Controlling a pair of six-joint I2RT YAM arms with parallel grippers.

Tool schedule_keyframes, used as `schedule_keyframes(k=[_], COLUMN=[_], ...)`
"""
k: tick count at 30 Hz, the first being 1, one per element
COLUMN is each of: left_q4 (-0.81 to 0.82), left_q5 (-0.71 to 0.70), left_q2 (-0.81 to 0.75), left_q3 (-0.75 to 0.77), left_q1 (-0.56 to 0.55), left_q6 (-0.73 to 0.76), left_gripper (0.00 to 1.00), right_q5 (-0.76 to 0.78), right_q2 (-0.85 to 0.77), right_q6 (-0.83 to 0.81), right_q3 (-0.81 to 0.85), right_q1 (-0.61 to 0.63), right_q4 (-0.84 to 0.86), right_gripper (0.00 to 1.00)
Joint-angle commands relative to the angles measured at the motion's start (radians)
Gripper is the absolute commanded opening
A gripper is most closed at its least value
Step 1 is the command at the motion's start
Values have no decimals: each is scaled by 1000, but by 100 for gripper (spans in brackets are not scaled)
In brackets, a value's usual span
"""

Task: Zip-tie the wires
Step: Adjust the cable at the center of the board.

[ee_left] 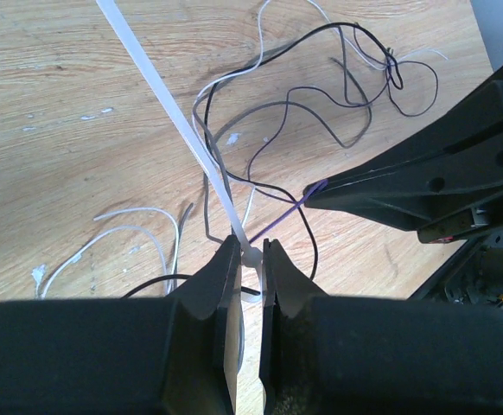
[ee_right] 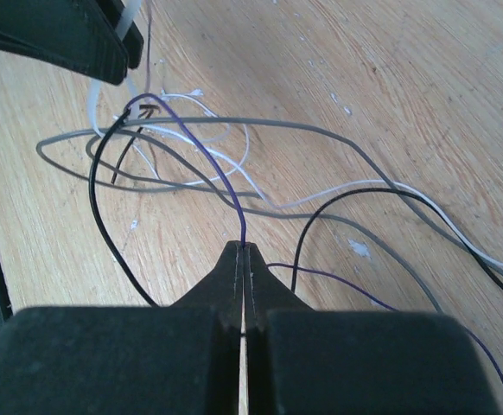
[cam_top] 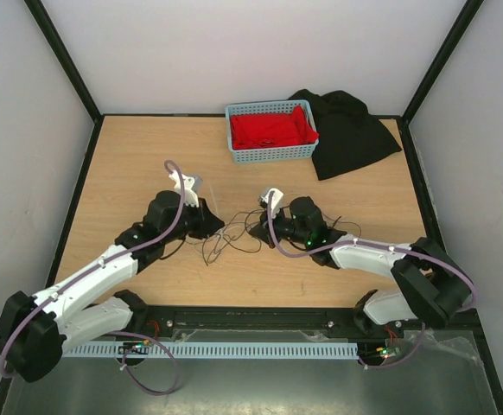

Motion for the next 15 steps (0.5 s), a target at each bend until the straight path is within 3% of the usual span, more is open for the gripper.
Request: schedule_keyframes(k=[1, 15], left_q4=[-28, -104], left_q5=[-39, -92], left_q2=[-33, -87], left_q3=[26, 31], left_q1=[9, 27], left_q6=[-2, 23], left_gripper=[0, 0], right_q5=[26, 23], right_q2=[-40, -180], right_q6=[-32, 2], right_q3=[1, -12], right_q1=[-5, -68], right_q4=[-109, -255], right_gripper=[0, 0])
